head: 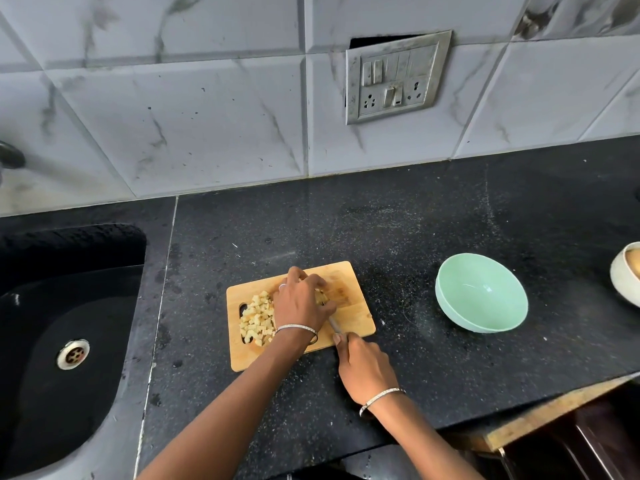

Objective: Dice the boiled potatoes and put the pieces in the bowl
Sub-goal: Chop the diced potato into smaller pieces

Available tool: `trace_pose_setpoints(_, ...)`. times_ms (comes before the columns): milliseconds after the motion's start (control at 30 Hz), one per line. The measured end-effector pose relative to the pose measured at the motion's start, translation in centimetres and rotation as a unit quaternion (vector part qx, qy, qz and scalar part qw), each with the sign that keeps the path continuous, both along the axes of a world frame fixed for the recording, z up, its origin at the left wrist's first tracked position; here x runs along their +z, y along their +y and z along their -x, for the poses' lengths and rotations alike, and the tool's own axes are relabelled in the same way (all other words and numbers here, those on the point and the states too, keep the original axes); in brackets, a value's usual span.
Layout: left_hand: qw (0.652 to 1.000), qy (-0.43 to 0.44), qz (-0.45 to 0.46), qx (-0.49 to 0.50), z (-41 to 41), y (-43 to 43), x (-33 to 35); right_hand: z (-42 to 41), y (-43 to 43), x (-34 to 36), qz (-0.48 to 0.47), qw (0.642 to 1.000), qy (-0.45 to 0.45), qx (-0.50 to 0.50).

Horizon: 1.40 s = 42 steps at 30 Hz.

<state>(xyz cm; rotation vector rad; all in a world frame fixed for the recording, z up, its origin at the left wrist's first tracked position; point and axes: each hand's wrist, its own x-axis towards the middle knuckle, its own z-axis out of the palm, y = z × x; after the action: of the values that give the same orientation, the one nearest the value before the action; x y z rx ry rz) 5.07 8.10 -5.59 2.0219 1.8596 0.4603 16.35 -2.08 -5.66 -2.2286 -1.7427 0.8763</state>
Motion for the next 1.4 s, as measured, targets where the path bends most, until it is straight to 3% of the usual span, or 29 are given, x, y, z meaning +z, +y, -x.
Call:
trace_pose_setpoints(433,1.000,0.001,0.008,0.015,-0.2,0.7,-0.5,-1.1,-1.7,-0.3,0.018,1.000,0.018,-0.002)
trace_pose_setpoints(767,0.999,-0.024,-0.002,-0.025,0.8,0.9,-0.6,-7.6,-5.4,1.8,0.056,0.996,0.076,-0.004)
trace_pose_setpoints(967,0.996,-0.027,-0.001,-0.082,2.1,0.7,-0.7,-8.4,-3.3,2.8,0.018,0.982,0.162,-0.094)
trace_pose_setpoints(1133,0.995,-0.028,0.006,-0.092,2.8,0.2,-0.7,-5.6,-1.1,2.1,-0.034,0.980,0.162,-0.112)
trace_pose_setpoints(1400,0.997,-0.060,-0.021,-0.041,3.6,-1.0,-0.8,-1.2,-0.6,2.0,-0.038,0.995,0.088,-0.014)
